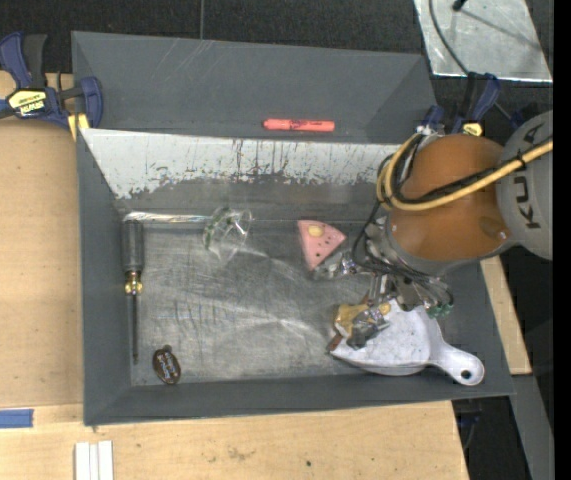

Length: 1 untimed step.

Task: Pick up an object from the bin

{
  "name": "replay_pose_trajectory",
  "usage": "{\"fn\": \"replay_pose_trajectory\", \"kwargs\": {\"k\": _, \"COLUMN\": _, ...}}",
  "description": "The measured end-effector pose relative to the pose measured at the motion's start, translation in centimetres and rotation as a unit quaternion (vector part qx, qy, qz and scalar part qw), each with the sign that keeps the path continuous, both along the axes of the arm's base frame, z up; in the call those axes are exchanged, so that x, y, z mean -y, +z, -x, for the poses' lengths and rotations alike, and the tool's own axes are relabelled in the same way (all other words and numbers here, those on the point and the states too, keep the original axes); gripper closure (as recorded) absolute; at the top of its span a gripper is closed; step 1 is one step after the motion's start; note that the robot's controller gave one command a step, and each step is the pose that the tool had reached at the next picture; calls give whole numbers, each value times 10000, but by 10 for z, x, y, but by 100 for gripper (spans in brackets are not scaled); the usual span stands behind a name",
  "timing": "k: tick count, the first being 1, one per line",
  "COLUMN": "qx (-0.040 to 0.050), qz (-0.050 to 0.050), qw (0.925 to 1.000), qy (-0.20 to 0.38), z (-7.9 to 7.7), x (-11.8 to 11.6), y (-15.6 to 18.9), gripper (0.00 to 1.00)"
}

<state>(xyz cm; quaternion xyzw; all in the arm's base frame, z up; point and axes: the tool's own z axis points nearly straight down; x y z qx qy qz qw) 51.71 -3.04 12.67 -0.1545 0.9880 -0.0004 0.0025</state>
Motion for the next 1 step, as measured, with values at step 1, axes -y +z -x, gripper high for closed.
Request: {"fn": "replay_pose_trajectory", "kwargs": {"k": 1, "qx": -10, "qz": 5, "qw": 9961, "qy": 884, "z": -11, "x": 4, "y": -40, "gripper": 0}}
